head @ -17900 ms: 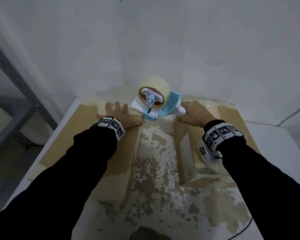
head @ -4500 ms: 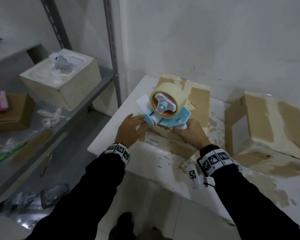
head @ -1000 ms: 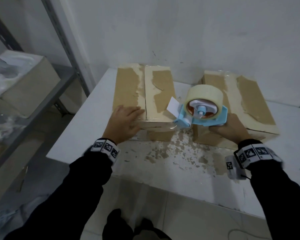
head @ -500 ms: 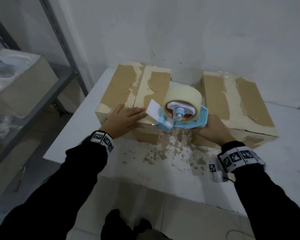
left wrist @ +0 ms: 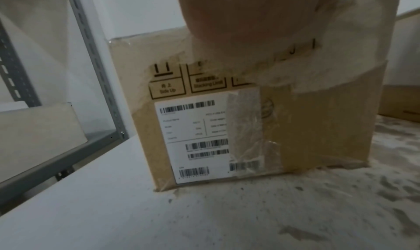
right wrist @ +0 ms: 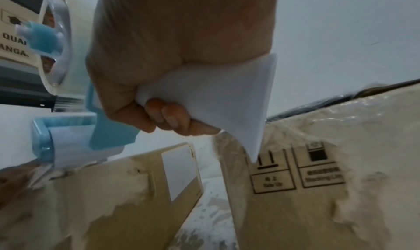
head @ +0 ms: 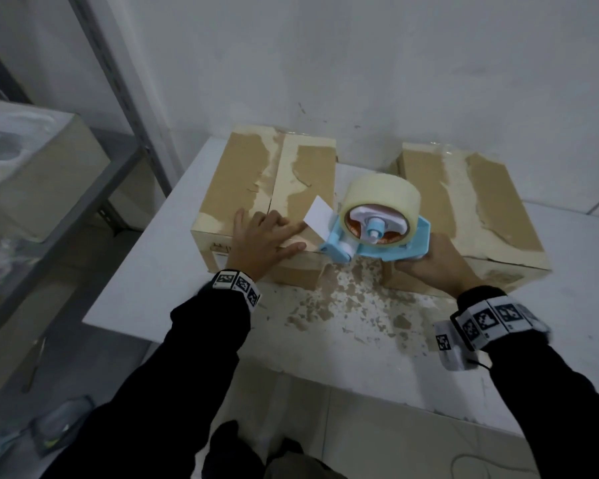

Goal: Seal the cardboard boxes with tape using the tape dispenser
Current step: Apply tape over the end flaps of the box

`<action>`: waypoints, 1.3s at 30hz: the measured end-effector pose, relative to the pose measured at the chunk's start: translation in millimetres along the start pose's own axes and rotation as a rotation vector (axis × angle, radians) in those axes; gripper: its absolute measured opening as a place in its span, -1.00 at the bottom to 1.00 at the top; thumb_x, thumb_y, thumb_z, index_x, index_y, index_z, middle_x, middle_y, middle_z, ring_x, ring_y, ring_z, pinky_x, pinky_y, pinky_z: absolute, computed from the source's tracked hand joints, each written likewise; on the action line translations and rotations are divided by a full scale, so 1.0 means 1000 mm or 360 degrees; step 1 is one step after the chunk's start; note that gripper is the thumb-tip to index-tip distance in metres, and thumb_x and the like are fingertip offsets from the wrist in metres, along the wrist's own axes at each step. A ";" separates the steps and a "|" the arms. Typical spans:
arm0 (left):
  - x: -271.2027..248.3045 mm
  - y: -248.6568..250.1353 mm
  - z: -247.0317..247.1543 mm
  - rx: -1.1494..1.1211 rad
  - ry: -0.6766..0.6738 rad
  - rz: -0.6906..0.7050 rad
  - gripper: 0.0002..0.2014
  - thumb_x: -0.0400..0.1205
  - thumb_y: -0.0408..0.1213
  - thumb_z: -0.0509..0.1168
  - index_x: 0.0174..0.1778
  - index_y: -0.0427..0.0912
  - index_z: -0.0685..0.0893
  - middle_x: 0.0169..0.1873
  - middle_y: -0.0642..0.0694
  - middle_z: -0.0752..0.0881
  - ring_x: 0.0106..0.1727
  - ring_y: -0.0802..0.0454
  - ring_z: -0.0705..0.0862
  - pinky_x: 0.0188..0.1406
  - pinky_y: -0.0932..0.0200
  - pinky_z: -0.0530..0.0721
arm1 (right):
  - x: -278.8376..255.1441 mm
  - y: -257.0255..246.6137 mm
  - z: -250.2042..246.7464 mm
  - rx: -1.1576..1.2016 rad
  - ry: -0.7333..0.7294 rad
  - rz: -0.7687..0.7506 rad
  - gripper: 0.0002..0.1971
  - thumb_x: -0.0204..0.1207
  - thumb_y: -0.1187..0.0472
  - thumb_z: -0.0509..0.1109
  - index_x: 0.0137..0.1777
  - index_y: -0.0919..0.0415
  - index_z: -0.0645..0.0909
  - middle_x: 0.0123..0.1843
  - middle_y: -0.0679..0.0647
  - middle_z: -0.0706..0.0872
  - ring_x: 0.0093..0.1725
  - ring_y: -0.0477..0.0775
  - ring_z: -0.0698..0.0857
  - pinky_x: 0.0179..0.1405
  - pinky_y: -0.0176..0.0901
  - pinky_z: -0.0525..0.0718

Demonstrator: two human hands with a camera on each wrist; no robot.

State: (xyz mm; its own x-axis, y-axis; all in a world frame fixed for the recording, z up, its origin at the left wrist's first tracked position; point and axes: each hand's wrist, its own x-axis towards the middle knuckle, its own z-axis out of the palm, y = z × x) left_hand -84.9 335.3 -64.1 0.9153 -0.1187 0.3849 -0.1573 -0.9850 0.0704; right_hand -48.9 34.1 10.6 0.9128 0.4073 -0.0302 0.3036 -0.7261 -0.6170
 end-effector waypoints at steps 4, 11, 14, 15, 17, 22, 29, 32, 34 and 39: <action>-0.001 0.001 0.001 -0.0051 -0.0051 -0.0009 -0.42 0.57 0.36 -0.19 0.25 0.26 0.61 -0.07 0.00 0.65 -0.07 -0.10 0.62 0.24 -0.44 0.37 | -0.009 0.007 -0.006 0.0079 0.0032 0.0007 -0.79 0.38 0.38 0.56 0.01 0.33 0.70 -0.13 0.19 0.75 -0.09 0.15 0.69 -0.11 0.14 0.63; -0.001 0.001 -0.001 -0.0047 -0.0105 -0.0003 -0.36 0.57 0.38 -0.24 0.27 0.25 0.61 -0.07 -0.03 0.67 -0.08 -0.12 0.64 0.24 -0.49 0.37 | 0.000 0.016 0.001 0.0075 0.0048 0.0077 -0.82 0.39 0.39 0.55 -0.06 0.46 0.66 -0.16 0.25 0.75 -0.13 0.15 0.67 -0.15 0.10 0.59; 0.000 0.001 -0.001 -0.0026 -0.0097 -0.0014 -0.37 0.57 0.38 -0.24 0.27 0.27 0.61 -0.07 -0.02 0.67 -0.09 -0.10 0.63 0.26 -0.50 0.35 | 0.004 0.027 0.016 0.0022 0.0091 0.0086 -0.82 0.37 0.38 0.54 -0.19 0.49 0.62 -0.25 0.34 0.75 -0.22 0.32 0.71 -0.22 0.28 0.62; -0.001 0.002 0.000 -0.0017 -0.0098 -0.0021 -0.38 0.57 0.37 -0.23 0.27 0.27 0.61 -0.07 -0.02 0.67 -0.09 -0.10 0.63 0.26 -0.51 0.34 | 0.003 0.030 0.022 0.0006 0.0083 0.0111 -0.82 0.34 0.38 0.55 -0.22 0.48 0.61 -0.29 0.33 0.74 -0.25 0.35 0.70 -0.24 0.31 0.63; -0.001 0.003 -0.001 0.0002 -0.0103 -0.0033 -0.41 0.56 0.37 -0.18 0.28 0.28 0.61 -0.07 -0.01 0.66 -0.09 -0.09 0.63 0.26 -0.55 0.32 | 0.003 0.035 0.033 0.0028 0.0105 0.0175 -0.79 0.25 0.38 0.59 -0.19 0.41 0.63 -0.28 0.27 0.76 -0.25 0.31 0.71 -0.23 0.32 0.69; -0.001 0.011 -0.001 0.0070 -0.0134 0.0026 -0.52 0.57 0.24 -0.05 0.32 0.26 0.56 0.03 -0.01 0.66 0.06 -0.04 0.61 0.22 -0.64 0.27 | -0.010 0.034 0.051 0.0389 0.0288 0.0240 -0.75 0.31 0.48 0.56 -0.07 0.28 0.62 -0.12 0.30 0.74 -0.08 0.32 0.71 -0.06 0.25 0.67; 0.002 0.002 -0.009 -0.0029 -0.0538 0.0067 -0.43 0.58 0.26 -0.19 0.56 0.35 0.12 0.58 0.11 0.21 0.60 0.04 0.18 0.44 -0.49 -0.04 | -0.010 0.034 0.061 0.0358 0.0331 0.0234 -0.65 0.34 0.38 0.57 -0.05 0.03 0.52 -0.03 0.26 0.72 0.01 0.29 0.69 0.07 0.32 0.66; 0.003 0.001 -0.011 -0.0056 -0.0557 0.0073 -0.40 0.54 0.29 -0.24 0.55 0.37 0.12 0.57 0.13 0.20 0.60 0.05 0.17 0.47 -0.42 0.03 | -0.005 0.032 0.053 0.0362 0.0262 0.0206 -0.66 0.35 0.45 0.55 -0.03 0.08 0.54 0.01 0.35 0.73 0.03 0.35 0.69 0.08 0.37 0.65; 0.003 0.002 -0.013 -0.0082 -0.0578 0.0059 -0.43 0.56 0.27 -0.17 0.55 0.36 0.13 0.57 0.14 0.20 0.60 0.07 0.16 0.49 -0.37 0.00 | -0.003 0.033 0.049 0.0310 0.0203 0.0198 -0.75 0.36 0.43 0.55 -0.05 0.19 0.63 -0.03 0.38 0.75 -0.01 0.38 0.70 0.02 0.39 0.67; 0.004 0.002 -0.016 -0.0114 -0.0601 0.0055 -0.50 0.64 0.20 -0.05 0.55 0.36 0.15 0.56 0.13 0.20 0.59 0.08 0.16 0.51 -0.34 -0.04 | 0.003 0.039 0.044 0.0231 0.0142 0.0196 -0.78 0.32 0.44 0.56 -0.04 0.40 0.68 -0.11 0.35 0.77 -0.09 0.33 0.72 -0.07 0.37 0.70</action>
State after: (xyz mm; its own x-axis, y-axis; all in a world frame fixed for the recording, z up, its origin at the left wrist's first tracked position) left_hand -87.9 334.5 -48.1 0.9791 -0.2023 0.0232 -0.2036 -0.9701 0.1324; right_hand -46.5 31.3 -48.4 0.9631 0.2651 -0.0465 0.1516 -0.6772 -0.7200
